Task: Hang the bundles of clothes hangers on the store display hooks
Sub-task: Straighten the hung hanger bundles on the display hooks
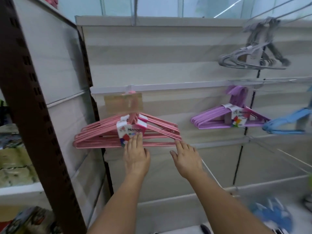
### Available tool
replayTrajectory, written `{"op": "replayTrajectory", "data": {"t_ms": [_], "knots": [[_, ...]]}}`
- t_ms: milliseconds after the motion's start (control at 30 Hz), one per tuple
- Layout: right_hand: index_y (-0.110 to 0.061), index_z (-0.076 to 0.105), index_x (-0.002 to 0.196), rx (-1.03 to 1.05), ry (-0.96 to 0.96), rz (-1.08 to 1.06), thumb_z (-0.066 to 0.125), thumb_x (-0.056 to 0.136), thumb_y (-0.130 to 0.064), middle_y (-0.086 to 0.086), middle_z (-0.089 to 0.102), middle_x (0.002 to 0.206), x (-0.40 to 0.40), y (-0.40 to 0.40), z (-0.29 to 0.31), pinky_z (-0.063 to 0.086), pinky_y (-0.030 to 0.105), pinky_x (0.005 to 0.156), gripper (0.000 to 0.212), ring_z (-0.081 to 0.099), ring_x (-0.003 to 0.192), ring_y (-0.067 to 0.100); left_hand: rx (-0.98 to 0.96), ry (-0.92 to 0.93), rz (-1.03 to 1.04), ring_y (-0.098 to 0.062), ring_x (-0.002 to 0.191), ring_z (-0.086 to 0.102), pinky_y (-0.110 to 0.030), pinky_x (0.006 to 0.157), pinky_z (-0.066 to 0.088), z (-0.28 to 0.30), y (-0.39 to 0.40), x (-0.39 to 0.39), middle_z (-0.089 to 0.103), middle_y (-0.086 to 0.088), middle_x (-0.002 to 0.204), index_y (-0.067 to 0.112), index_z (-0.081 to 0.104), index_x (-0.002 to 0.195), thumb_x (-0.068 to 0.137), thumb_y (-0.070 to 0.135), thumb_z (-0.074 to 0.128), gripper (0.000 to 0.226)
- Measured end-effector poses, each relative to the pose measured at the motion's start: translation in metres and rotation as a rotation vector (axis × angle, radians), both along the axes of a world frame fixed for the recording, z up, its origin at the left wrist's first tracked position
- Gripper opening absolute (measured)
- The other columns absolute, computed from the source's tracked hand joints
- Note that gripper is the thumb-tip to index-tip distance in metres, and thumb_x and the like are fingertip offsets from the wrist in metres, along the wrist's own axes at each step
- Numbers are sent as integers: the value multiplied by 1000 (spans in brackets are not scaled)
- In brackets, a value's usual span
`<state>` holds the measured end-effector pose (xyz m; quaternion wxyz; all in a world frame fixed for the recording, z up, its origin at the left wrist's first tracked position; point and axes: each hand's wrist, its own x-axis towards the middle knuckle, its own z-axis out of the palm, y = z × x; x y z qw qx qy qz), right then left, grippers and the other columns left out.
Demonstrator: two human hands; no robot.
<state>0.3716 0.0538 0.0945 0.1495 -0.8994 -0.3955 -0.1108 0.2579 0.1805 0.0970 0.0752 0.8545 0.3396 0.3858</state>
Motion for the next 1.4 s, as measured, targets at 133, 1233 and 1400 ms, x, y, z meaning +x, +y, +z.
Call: {"op": "replayTrajectory", "data": {"t_ms": [133, 1233, 1400], "knots": [[-16, 37, 137, -63, 84, -140, 26, 102, -44, 6, 49, 137, 4, -79, -31, 37, 36, 95, 46, 50, 120, 28, -117, 206, -142, -21, 144, 20, -32, 118, 11, -25, -64, 19, 21, -5, 158, 13, 16, 152, 99, 34, 39, 61], [-14, 38, 141, 134, 608, -1400, 20, 101, -50, 9, 47, 142, -3, -628, -166, 39, 39, 96, 57, 47, 127, 30, -325, 959, -1318, -30, 136, 38, -37, 110, 32, -186, -575, 222, 38, -16, 149, 6, 34, 145, 97, 56, 30, 70], [-14, 35, 145, 186, 634, -1508, 20, 101, -50, 9, 46, 143, 35, -658, -169, 39, 37, 93, 58, 45, 128, 28, -290, 1001, -1371, -28, 139, 33, -39, 111, 30, -197, -602, 283, 33, -12, 153, 10, 28, 149, 96, 60, 27, 73]]}}
